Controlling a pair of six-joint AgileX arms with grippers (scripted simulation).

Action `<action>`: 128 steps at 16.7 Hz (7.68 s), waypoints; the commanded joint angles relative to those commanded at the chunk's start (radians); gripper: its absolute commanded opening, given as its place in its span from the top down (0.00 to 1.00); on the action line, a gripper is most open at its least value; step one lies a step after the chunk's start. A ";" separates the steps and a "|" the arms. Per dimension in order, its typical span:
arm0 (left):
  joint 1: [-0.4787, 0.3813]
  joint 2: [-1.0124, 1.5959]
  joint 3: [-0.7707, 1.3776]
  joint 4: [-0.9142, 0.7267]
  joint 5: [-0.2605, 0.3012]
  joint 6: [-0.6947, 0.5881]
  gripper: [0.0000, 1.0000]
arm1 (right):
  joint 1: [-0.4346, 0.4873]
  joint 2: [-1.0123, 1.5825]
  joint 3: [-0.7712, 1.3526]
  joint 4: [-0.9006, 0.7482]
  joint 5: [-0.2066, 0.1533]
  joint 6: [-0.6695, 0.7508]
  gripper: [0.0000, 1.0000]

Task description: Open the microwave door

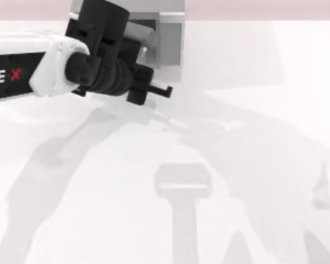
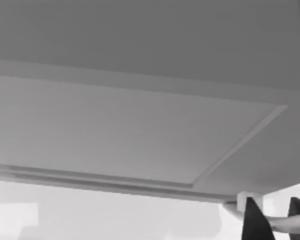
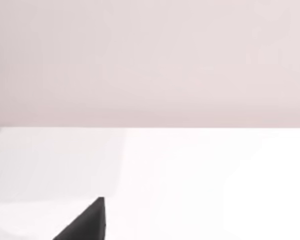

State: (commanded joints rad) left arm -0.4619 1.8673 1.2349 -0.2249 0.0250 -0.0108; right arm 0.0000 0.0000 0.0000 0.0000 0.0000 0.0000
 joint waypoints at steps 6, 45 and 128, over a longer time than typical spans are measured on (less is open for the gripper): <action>0.000 0.000 0.000 0.000 0.000 0.000 1.00 | 0.000 0.000 0.000 0.000 0.000 0.000 0.00; 0.026 -0.030 -0.038 0.005 0.058 0.068 1.00 | 0.000 0.000 0.000 0.000 0.000 0.000 0.00; 0.096 -0.084 -0.104 -0.017 0.212 0.245 1.00 | 0.000 0.000 0.000 0.000 0.000 0.000 0.00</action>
State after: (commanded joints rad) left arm -0.3663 1.7831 1.1310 -0.2421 0.2368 0.2345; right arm 0.0000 0.0000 0.0000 0.0000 0.0000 0.0000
